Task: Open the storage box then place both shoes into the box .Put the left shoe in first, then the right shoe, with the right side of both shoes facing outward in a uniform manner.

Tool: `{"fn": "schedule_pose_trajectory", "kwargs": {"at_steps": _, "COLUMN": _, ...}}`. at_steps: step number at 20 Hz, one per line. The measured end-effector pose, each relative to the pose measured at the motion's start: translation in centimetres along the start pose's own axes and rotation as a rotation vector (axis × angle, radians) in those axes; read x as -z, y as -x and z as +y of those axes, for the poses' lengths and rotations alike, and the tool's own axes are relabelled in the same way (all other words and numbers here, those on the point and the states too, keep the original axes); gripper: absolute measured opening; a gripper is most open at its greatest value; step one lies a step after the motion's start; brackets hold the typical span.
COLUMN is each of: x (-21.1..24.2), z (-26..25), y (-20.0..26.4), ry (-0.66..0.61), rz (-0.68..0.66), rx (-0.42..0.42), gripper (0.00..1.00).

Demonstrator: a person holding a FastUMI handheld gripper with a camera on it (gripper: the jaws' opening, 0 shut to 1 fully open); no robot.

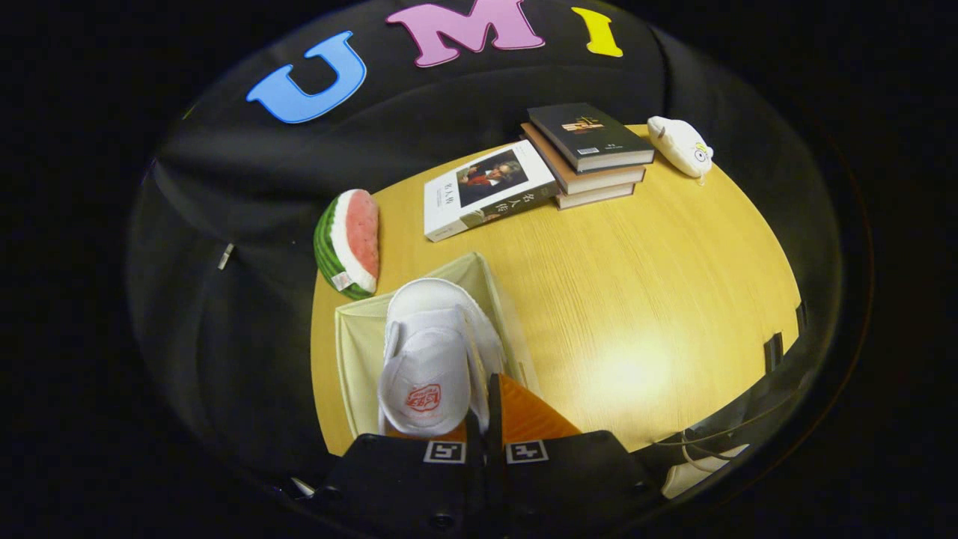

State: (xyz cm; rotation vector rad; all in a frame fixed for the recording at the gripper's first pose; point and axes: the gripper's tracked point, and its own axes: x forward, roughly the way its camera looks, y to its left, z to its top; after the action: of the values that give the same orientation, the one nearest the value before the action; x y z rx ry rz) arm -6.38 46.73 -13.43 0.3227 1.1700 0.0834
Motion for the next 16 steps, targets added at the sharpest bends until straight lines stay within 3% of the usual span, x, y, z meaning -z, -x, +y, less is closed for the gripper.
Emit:
{"fn": "schedule_pose_trajectory", "kwargs": {"at_steps": 3, "x": 0.2, "z": 1.4, "y": -1.0, "ry": 0.063, "rz": -0.030, "rx": -0.024, "gripper": 0.08}}
{"fn": "schedule_pose_trajectory", "kwargs": {"at_steps": 4, "x": 0.3, "z": 2.0, "y": -0.8, "ry": 0.078, "rz": -0.034, "rx": -0.049, "gripper": 0.20}}
{"fn": "schedule_pose_trajectory", "kwargs": {"at_steps": 8, "x": 0.1, "z": 3.5, "y": 0.3, "ry": 0.148, "rz": -0.062, "rx": -0.103, "gripper": 0.99}}
{"fn": "schedule_pose_trajectory", "kwargs": {"at_steps": 16, "x": -2.2, "z": 1.7, "y": 3.7, "ry": 0.200, "rz": -0.158, "rx": -0.177, "gripper": 0.99}}
